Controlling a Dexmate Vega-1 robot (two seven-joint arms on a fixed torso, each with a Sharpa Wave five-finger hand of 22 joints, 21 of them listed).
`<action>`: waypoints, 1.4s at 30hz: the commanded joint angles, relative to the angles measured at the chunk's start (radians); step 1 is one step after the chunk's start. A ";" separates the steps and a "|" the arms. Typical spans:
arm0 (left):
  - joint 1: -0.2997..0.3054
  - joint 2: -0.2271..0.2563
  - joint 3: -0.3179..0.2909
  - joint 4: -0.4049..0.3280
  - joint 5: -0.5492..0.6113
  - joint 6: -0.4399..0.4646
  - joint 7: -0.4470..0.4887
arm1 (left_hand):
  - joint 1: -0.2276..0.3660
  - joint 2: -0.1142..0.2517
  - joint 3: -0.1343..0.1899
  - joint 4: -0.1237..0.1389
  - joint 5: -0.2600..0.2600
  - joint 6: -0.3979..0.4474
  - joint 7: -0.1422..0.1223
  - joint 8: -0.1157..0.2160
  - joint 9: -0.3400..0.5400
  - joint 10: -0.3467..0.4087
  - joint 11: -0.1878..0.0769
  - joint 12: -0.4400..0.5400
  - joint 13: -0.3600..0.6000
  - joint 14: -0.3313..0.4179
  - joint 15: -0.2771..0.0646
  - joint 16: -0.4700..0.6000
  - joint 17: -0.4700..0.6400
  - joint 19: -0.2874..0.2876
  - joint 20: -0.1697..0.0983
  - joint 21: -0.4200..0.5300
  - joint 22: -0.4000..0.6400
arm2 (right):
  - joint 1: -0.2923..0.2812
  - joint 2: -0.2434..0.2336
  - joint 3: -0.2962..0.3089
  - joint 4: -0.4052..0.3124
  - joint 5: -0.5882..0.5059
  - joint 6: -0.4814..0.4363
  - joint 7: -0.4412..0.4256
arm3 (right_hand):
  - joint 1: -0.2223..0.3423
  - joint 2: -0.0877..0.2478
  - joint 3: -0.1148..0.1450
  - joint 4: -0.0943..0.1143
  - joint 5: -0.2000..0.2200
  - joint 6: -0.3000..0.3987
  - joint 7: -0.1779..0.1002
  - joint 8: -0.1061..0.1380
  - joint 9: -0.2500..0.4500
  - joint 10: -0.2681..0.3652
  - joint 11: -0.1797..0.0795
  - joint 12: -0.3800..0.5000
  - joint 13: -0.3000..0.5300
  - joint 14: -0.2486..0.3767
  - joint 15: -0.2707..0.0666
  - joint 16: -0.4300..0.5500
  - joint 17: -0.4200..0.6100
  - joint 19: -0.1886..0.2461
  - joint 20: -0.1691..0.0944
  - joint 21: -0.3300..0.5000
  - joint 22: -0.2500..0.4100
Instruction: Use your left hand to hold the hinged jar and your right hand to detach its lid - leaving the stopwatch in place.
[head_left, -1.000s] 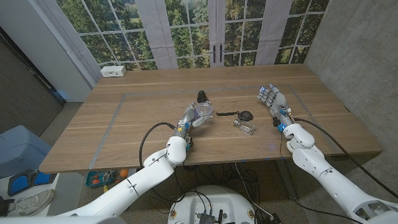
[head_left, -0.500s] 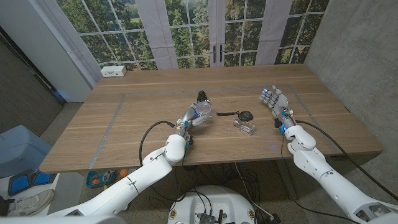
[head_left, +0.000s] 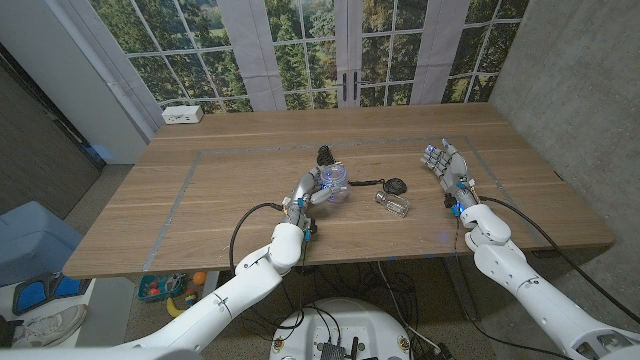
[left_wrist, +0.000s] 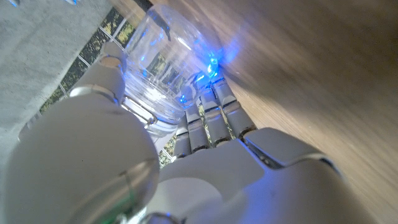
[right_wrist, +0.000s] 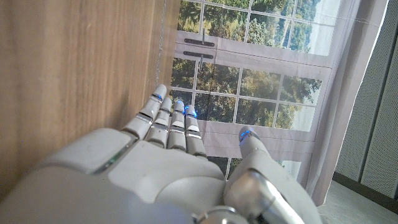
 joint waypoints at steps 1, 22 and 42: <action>0.034 -0.049 -0.029 -0.012 0.005 0.004 0.095 | 0.105 0.234 0.145 0.092 0.002 0.272 -0.053 0.005 0.007 0.280 -0.216 0.019 0.002 0.218 -0.280 0.003 0.007 0.073 -0.101 0.022 0.007 | -0.014 -0.007 0.003 -0.016 -0.011 0.009 -0.012 | -0.002 -0.002 0.002 -0.002 0.003 0.006 0.002 0.000 0.002 0.008 0.003 0.006 0.003 0.010 -0.002 0.005 0.000 0.011 -0.001 -0.001 0.003; 0.012 0.034 -0.073 -0.084 -0.070 0.014 -0.054 | 0.104 0.225 0.186 0.089 -0.003 0.335 -0.079 -0.004 0.013 0.333 -0.245 0.023 0.003 0.280 -0.296 -0.006 0.016 0.039 -0.108 0.042 0.002 | -0.052 -0.031 -0.005 -0.101 -0.119 0.025 -0.136 | 0.038 0.004 0.027 -0.038 0.017 0.011 -0.002 0.000 0.002 0.016 -0.001 0.006 0.003 0.017 -0.008 0.003 -0.008 0.023 -0.003 -0.010 0.002; -0.052 0.159 -0.146 -0.127 -0.233 -0.004 -0.294 | 0.109 0.222 0.178 0.080 -0.002 0.358 -0.096 -0.009 0.018 0.352 -0.252 0.031 0.020 0.292 -0.301 -0.004 0.028 0.020 -0.103 0.053 -0.002 | -0.086 -0.061 -0.022 -0.208 -0.309 0.016 -0.310 | 0.079 0.005 0.047 -0.073 0.026 0.021 -0.019 0.001 0.002 0.025 -0.014 0.006 0.003 0.022 -0.019 0.001 -0.014 0.029 -0.014 -0.020 0.002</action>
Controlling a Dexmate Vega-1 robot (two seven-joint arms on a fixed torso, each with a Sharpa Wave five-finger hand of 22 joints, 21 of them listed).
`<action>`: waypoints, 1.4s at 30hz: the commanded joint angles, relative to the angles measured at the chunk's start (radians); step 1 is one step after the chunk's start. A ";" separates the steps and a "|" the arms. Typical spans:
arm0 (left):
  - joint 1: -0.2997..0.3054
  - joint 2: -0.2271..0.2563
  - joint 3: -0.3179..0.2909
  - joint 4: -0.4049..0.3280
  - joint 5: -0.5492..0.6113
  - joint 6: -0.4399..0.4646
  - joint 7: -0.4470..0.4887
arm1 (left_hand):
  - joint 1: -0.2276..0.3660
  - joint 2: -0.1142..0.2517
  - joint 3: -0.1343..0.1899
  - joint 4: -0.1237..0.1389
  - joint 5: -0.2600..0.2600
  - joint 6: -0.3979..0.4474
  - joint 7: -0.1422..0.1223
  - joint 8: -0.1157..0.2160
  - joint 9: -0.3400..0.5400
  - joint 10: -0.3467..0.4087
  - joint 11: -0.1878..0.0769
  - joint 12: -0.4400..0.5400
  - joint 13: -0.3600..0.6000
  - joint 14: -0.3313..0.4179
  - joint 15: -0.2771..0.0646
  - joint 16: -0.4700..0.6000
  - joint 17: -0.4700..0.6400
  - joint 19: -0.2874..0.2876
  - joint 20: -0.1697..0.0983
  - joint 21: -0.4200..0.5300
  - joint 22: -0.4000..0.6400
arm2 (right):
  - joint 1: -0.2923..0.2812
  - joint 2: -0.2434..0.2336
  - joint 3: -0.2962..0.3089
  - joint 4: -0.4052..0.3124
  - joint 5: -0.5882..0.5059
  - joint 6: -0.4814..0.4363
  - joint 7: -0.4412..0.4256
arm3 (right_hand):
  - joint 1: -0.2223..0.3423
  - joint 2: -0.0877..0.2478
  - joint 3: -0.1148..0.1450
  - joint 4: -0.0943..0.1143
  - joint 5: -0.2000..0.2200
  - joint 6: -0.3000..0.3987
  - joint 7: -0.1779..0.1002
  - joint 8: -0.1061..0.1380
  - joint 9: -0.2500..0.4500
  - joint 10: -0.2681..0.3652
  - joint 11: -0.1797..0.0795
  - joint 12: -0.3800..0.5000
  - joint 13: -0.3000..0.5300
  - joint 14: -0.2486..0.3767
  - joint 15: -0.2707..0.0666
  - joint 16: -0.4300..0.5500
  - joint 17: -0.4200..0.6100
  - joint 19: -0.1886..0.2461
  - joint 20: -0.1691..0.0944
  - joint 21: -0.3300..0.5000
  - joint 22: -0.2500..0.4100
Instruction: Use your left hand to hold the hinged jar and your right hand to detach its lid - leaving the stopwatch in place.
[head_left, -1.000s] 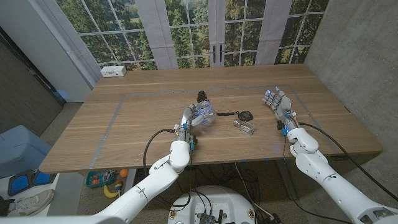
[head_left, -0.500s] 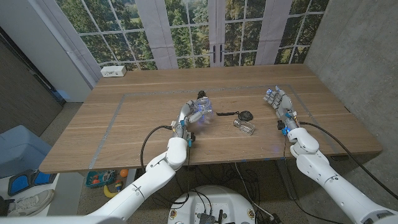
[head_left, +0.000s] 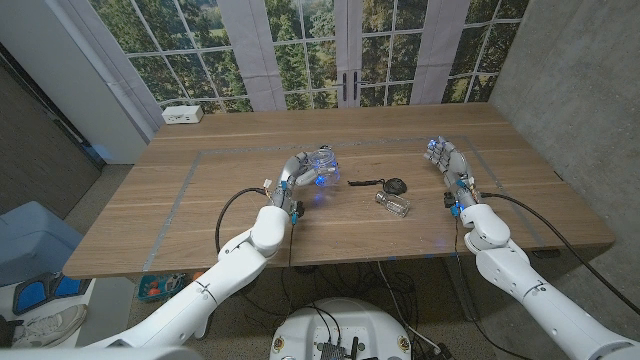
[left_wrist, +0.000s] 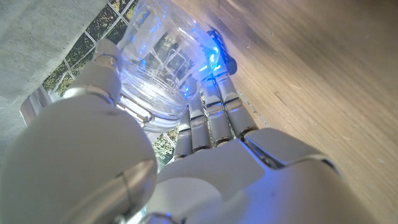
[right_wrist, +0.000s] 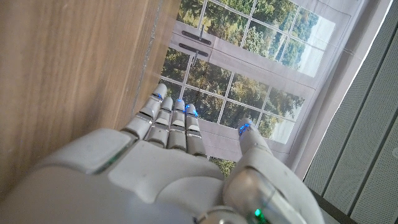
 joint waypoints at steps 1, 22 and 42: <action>-0.037 0.075 -0.046 -0.023 -0.102 -0.016 -0.144 | 0.117 0.230 0.166 0.090 0.006 0.316 -0.140 0.005 0.013 0.308 -0.297 0.011 0.006 0.212 -0.341 0.003 0.005 0.012 -0.054 0.008 0.000 | -0.024 -0.017 -0.008 -0.066 -0.109 -0.009 -0.101 | 0.015 0.000 0.003 -0.009 0.010 0.009 -0.006 0.001 0.002 0.014 -0.005 0.007 0.002 0.010 -0.006 0.001 0.000 0.010 -0.008 -0.009 0.002; -0.210 0.203 -0.024 0.030 -0.319 0.073 -0.559 | 0.113 0.232 0.159 0.094 0.006 0.334 -0.148 -0.002 0.017 0.309 -0.296 0.003 0.006 0.200 -0.337 -0.008 0.008 -0.020 -0.037 0.013 -0.005 | -0.082 -0.016 -0.017 -0.215 -0.399 -0.112 -0.369 | 0.050 0.015 0.025 -0.022 0.019 0.033 -0.030 0.006 0.003 0.047 -0.024 0.015 0.003 0.044 -0.025 0.017 0.002 0.034 -0.013 -0.010 0.004; -0.303 0.199 -0.010 0.157 -0.458 0.007 -0.826 | 0.114 0.235 0.154 0.101 0.013 0.347 -0.173 0.011 0.039 0.317 -0.302 0.001 0.025 0.200 -0.340 -0.009 0.016 -0.042 -0.030 0.021 -0.012 | -0.090 -0.006 -0.048 -0.297 -0.631 -0.234 -0.528 | 0.112 0.008 0.049 -0.048 0.034 0.050 -0.058 0.007 0.003 0.063 -0.054 0.016 0.005 0.081 -0.046 0.036 0.005 0.050 0.002 -0.014 0.006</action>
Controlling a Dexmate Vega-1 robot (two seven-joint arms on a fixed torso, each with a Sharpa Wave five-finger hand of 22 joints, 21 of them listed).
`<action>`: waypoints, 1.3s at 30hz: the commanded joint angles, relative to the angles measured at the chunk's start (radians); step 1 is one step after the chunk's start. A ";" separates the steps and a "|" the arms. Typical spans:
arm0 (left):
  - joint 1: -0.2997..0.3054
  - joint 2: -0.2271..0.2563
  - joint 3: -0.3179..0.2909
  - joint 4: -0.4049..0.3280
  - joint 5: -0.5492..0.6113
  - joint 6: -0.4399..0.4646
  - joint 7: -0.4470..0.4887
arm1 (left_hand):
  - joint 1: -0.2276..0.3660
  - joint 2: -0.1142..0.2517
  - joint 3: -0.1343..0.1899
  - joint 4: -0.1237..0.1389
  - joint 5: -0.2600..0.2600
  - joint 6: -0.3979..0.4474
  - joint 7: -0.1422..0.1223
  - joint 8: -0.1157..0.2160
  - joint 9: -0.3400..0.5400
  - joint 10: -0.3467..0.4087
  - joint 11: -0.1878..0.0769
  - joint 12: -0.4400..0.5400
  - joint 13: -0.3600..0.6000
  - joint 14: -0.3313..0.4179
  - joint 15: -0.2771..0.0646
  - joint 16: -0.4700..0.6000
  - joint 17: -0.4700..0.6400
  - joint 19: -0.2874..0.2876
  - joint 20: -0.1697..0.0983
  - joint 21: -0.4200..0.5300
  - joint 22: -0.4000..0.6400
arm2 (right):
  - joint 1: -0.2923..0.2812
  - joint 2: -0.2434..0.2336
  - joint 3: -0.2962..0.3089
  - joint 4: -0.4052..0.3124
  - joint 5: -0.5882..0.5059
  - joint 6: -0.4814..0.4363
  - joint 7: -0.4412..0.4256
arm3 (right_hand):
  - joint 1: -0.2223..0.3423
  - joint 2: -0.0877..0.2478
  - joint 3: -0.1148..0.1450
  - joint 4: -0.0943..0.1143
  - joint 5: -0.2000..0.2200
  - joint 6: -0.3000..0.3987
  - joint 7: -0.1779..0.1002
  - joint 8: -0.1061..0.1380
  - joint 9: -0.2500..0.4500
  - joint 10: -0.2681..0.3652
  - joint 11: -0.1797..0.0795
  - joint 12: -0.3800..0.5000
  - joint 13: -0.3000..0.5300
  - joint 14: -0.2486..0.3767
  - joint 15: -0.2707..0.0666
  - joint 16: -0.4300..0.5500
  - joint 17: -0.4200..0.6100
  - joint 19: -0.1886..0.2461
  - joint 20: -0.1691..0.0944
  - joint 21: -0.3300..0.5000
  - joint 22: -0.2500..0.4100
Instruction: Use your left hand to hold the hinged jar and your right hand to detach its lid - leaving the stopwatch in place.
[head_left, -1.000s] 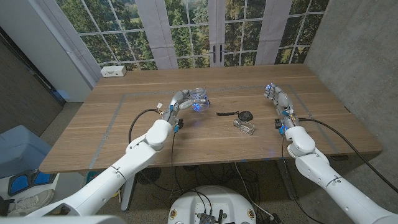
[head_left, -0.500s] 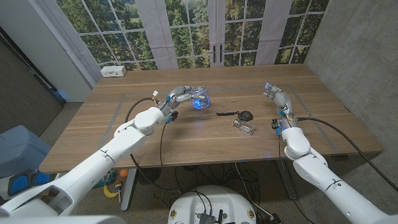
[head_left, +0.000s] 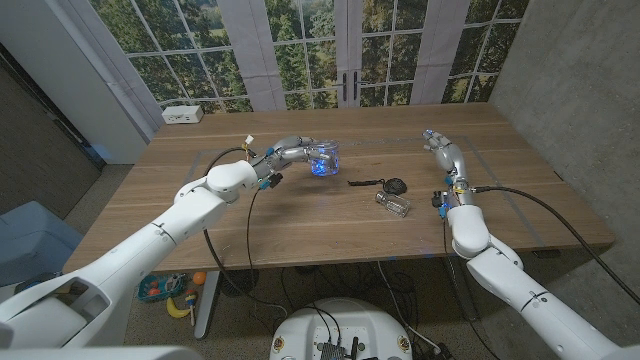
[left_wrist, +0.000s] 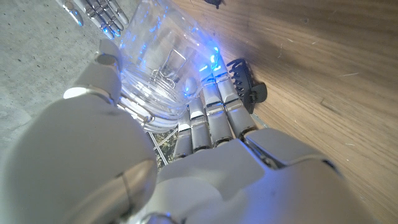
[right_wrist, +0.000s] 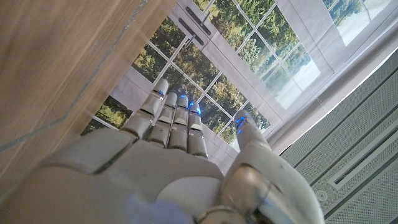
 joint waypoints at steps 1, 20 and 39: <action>-0.067 -0.009 0.006 0.101 -0.134 -0.056 -0.241 | 0.114 0.235 0.152 0.104 0.012 0.345 -0.176 0.021 0.032 0.312 -0.307 0.002 0.020 0.201 -0.339 0.006 0.006 -0.007 -0.012 0.007 0.002 | -0.008 0.008 -0.024 -0.065 -0.142 -0.076 -0.099 | 0.011 -0.002 0.009 -0.008 0.007 0.005 -0.014 0.008 0.003 0.009 -0.010 0.008 0.005 0.016 0.000 0.011 0.003 0.009 0.010 0.001 0.006; -0.123 -0.037 0.006 0.222 -0.244 -0.095 -0.459 | 0.110 0.234 0.145 0.121 0.024 0.345 -0.211 0.047 0.066 0.321 -0.300 -0.002 0.049 0.169 -0.341 -0.010 0.009 -0.051 -0.003 0.011 -0.004 | -0.026 -0.009 -0.057 -0.135 -0.288 -0.154 -0.179 | 0.080 -0.041 0.013 -0.027 0.012 0.020 -0.042 0.011 0.004 0.025 -0.041 0.010 0.010 0.037 -0.032 0.023 0.005 0.037 0.020 0.005 0.009; -0.085 -0.085 -0.036 0.293 -0.348 -0.176 -0.549 | 0.097 0.230 0.136 0.140 0.032 0.345 -0.241 0.065 0.088 0.329 -0.302 -0.006 0.072 0.134 -0.338 -0.020 0.018 -0.073 0.001 0.017 -0.008 | -0.058 -0.043 -0.080 -0.213 -0.425 -0.224 -0.217 | 0.156 -0.076 0.006 -0.024 0.011 0.115 -0.062 0.042 0.008 0.082 -0.066 0.031 0.021 0.069 -0.057 0.042 0.009 0.062 0.025 0.008 0.011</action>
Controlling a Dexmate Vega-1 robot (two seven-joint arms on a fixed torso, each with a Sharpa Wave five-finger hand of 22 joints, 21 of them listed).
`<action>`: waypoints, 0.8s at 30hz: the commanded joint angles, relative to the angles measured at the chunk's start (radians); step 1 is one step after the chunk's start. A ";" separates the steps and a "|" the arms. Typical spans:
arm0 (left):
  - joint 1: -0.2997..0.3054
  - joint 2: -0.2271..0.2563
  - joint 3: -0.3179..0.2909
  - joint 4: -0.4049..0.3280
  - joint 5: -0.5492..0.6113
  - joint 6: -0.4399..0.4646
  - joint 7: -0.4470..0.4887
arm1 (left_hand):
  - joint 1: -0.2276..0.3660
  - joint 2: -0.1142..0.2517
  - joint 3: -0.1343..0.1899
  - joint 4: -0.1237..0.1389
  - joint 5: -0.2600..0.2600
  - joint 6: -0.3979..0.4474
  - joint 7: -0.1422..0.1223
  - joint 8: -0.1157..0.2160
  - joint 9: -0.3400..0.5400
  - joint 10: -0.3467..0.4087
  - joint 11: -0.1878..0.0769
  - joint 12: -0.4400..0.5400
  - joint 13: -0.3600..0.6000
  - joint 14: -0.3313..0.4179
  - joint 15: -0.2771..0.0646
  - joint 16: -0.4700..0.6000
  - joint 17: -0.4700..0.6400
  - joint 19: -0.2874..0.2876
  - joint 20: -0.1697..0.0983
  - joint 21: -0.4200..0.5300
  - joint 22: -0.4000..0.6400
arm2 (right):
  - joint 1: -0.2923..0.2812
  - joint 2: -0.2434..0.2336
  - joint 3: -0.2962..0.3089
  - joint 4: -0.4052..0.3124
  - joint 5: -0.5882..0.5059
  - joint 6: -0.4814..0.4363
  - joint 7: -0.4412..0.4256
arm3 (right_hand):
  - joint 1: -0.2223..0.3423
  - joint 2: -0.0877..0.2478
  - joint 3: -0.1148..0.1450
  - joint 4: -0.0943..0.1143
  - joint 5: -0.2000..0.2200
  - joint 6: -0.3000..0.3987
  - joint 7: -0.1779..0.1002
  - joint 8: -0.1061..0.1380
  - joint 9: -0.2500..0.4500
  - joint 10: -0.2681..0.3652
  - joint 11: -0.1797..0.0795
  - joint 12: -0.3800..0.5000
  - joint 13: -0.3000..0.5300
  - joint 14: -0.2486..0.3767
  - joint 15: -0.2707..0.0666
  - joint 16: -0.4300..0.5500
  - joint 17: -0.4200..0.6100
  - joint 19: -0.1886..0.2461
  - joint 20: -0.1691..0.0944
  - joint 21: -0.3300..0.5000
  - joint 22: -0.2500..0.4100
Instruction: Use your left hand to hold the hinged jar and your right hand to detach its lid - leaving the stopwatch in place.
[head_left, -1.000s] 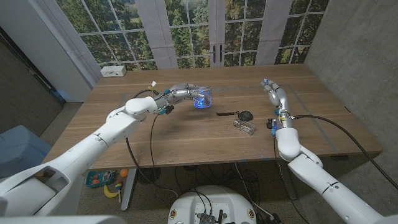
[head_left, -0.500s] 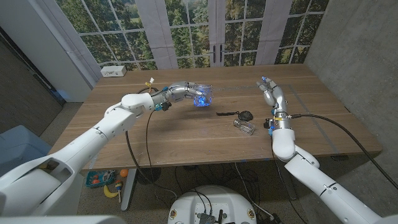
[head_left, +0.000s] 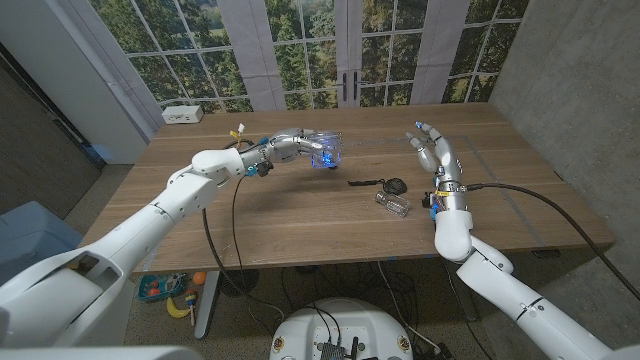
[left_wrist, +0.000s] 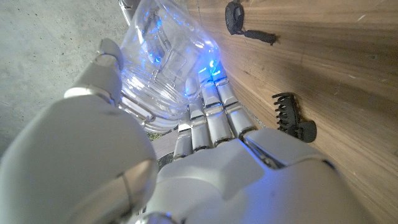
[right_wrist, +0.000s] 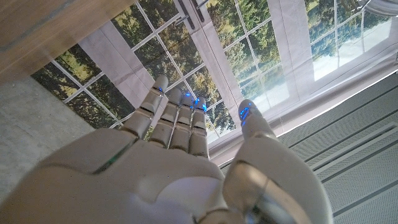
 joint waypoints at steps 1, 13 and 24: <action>0.012 -0.043 -0.025 0.077 -0.097 -0.068 -0.103 | 0.096 0.230 0.135 0.142 0.008 0.347 -0.242 0.067 0.088 0.331 -0.302 0.004 0.065 0.156 -0.306 -0.003 0.004 -0.009 -0.001 0.008 0.001 | -0.020 -0.029 -0.023 -0.063 -0.092 -0.049 -0.017 | 0.016 -0.001 -0.007 0.006 0.001 0.036 0.003 0.018 0.003 0.041 -0.001 0.018 0.009 0.016 -0.024 0.012 0.006 0.007 0.000 0.004 0.002; -0.071 -0.100 0.003 0.225 -0.099 -0.079 -0.246 | 0.080 0.220 0.130 0.156 0.023 0.351 -0.272 0.082 0.108 0.333 -0.301 0.000 0.084 0.103 -0.305 -0.022 0.002 -0.042 0.000 0.005 -0.002 | -0.009 -0.003 -0.059 -0.070 -0.184 -0.112 -0.080 | 0.095 -0.025 -0.018 -0.006 -0.008 0.083 -0.029 0.027 0.005 0.092 -0.035 0.042 0.032 0.060 -0.067 0.044 0.018 0.051 -0.016 0.016 0.003; -0.139 -0.189 -0.001 0.402 -0.134 -0.097 -0.382 | 0.067 0.208 0.124 0.165 0.036 0.361 -0.285 0.094 0.119 0.341 -0.302 0.000 0.094 0.079 -0.304 -0.030 -0.001 -0.052 -0.001 0.005 -0.006 | 0.012 0.010 -0.108 -0.070 -0.271 -0.174 -0.122 | 0.173 -0.077 -0.040 -0.002 -0.037 0.155 -0.073 0.050 0.006 0.135 -0.072 0.061 0.054 0.080 -0.102 0.067 0.031 0.074 -0.026 0.021 0.003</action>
